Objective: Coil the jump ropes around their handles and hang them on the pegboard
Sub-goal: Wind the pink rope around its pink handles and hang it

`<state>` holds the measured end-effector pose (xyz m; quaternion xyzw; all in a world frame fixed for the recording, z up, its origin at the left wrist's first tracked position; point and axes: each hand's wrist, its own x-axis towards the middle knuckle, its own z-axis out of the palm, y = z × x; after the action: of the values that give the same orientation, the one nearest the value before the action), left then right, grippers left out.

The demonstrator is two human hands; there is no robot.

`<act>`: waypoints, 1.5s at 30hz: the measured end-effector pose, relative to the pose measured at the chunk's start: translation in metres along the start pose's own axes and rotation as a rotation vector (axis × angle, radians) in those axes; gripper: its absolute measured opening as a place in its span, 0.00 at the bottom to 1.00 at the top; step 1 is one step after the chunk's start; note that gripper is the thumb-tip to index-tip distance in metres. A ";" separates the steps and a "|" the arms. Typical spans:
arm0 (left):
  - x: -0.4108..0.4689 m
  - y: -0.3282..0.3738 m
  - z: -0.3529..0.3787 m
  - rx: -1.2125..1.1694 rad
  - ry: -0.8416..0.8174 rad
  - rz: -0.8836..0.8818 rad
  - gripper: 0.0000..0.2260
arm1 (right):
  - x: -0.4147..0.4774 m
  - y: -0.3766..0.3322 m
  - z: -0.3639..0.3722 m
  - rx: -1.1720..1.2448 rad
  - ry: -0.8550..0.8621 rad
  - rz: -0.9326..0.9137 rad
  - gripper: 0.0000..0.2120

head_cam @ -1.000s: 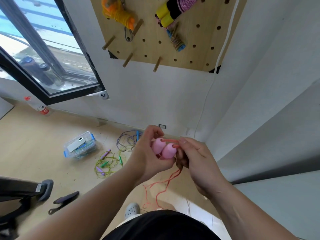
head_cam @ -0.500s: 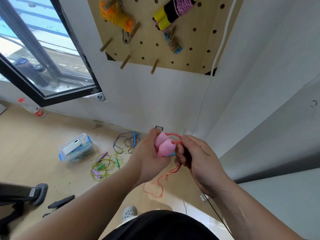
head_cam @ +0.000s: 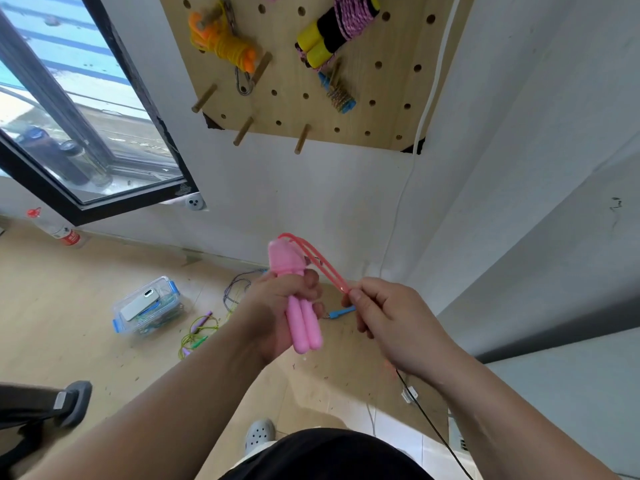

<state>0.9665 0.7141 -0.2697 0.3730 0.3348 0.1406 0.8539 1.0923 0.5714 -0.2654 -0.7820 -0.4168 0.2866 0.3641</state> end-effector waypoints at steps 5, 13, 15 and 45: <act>0.004 0.005 0.008 -0.040 0.155 0.037 0.11 | -0.010 -0.008 0.027 -0.085 -0.045 -0.025 0.18; 0.000 0.015 0.026 -0.173 0.031 0.049 0.16 | -0.013 -0.024 0.028 -0.191 -0.004 -0.156 0.11; -0.001 0.018 0.028 -0.108 0.076 0.055 0.13 | -0.011 -0.027 0.024 -0.259 -0.031 -0.154 0.10; -0.002 -0.015 0.076 0.066 0.024 0.327 0.13 | -0.028 0.009 -0.011 -0.309 -0.030 -0.020 0.25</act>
<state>1.0160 0.6617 -0.2423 0.4485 0.2842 0.2709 0.8030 1.0910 0.5406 -0.2626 -0.8202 -0.4691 0.2270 0.2359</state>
